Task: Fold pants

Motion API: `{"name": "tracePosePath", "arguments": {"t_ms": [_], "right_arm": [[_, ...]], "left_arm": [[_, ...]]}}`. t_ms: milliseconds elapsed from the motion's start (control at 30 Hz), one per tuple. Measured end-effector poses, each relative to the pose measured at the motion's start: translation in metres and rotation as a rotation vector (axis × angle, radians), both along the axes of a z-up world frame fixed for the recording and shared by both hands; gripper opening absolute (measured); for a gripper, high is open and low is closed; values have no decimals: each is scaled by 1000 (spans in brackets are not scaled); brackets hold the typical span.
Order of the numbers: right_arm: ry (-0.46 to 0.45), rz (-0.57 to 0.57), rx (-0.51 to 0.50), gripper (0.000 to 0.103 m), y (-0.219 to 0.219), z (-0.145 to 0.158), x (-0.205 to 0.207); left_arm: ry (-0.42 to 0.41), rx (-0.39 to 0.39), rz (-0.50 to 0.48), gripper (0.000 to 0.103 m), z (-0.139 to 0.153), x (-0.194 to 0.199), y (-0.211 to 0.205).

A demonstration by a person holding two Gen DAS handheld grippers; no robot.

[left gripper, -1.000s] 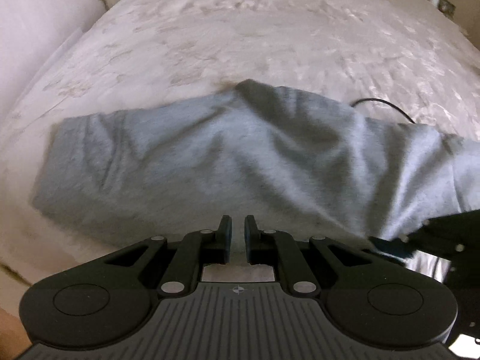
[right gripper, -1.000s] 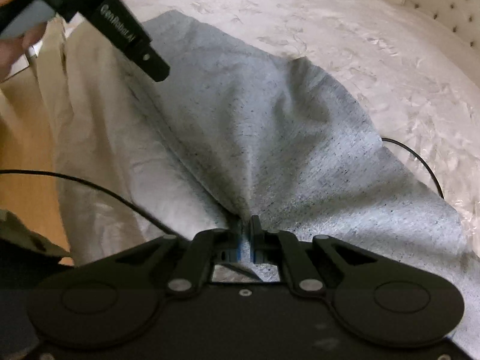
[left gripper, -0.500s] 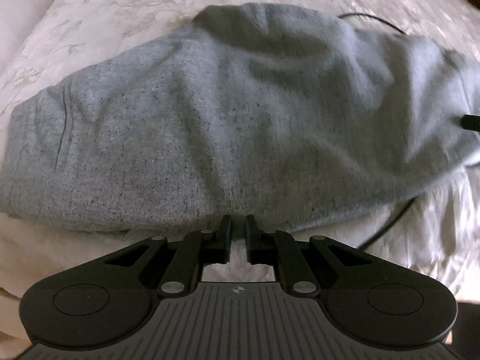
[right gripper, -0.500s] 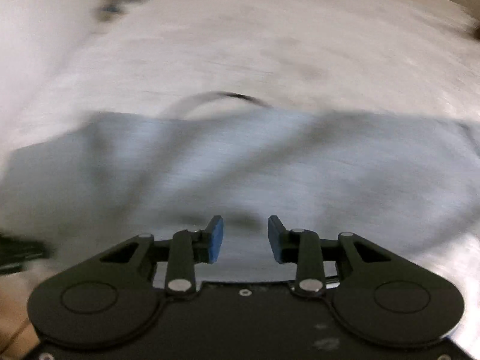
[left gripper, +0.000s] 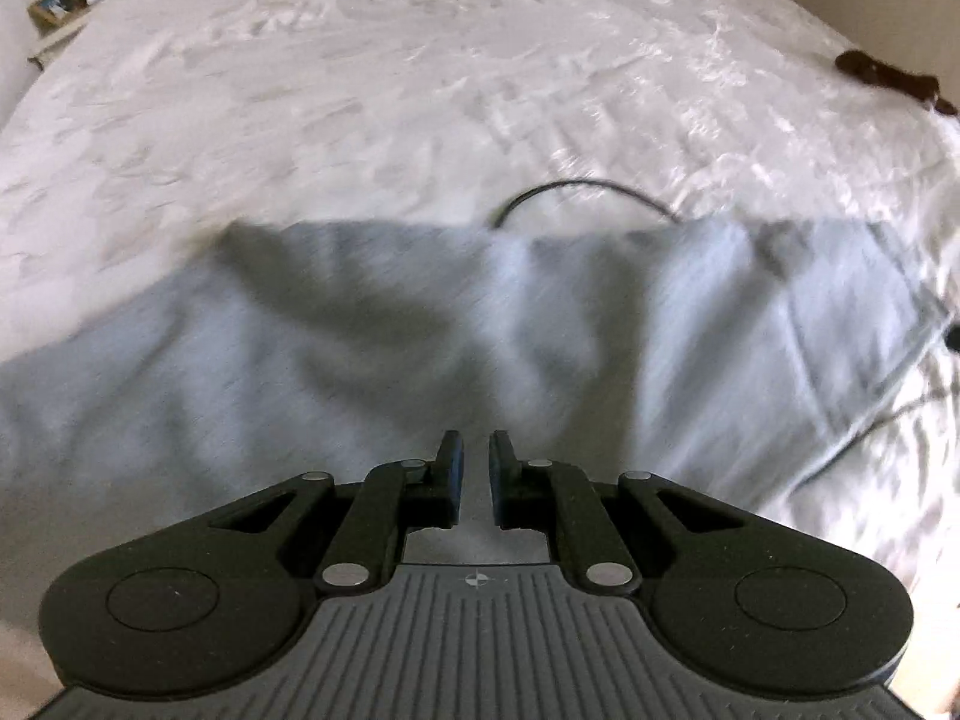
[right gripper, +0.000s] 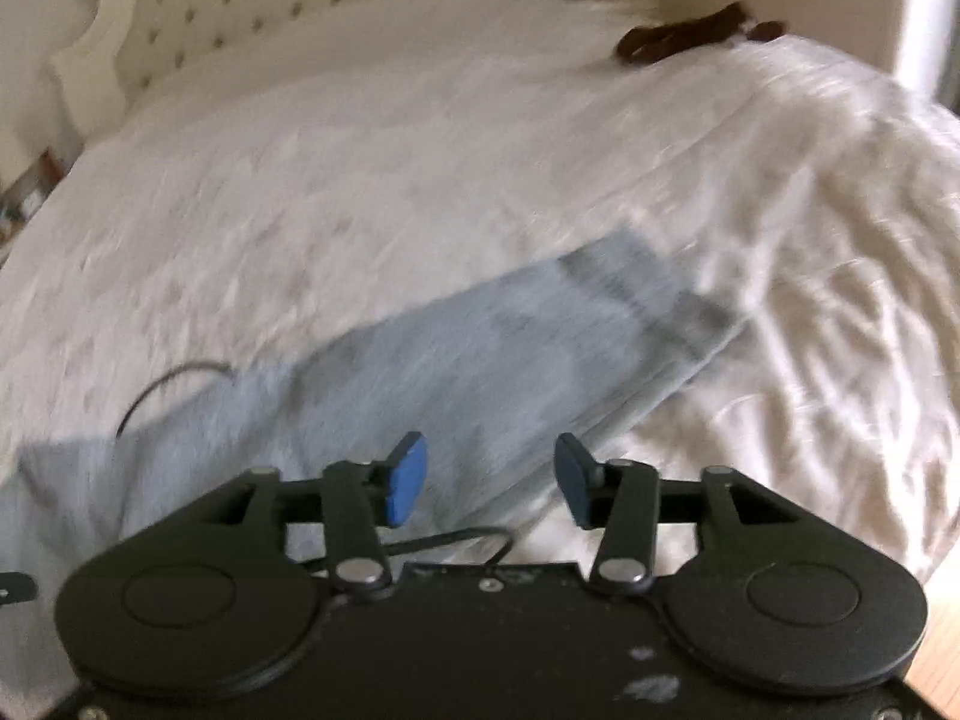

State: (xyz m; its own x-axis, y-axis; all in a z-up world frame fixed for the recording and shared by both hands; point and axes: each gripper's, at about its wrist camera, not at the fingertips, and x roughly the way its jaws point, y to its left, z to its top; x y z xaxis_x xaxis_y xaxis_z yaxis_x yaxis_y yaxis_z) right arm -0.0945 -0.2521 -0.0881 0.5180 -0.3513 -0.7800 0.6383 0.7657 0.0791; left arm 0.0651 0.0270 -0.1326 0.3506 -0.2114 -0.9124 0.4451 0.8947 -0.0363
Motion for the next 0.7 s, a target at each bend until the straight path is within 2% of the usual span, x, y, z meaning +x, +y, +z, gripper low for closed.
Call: {"name": "tracePosePath", "arguments": {"t_ms": [67, 167, 300, 467, 567, 700], "right_arm": [[-15, -39, -23, 63, -8, 7, -7], [-12, -68, -43, 64, -30, 17, -21], [40, -51, -18, 63, -69, 9, -18], [56, 4, 8, 64, -130, -5, -6], [44, 49, 45, 65, -167, -13, 6], [58, 138, 89, 65, -206, -27, 25]], "left_arm": [[10, 9, 13, 10, -9, 8, -15], [14, 30, 24, 10, -22, 14, -33], [9, 129, 48, 10, -41, 28, -54], [87, 189, 180, 9, -59, 43, -63], [82, 229, 233, 9, -60, 45, -71], [53, 239, 301, 10, -51, 40, -75]]}}
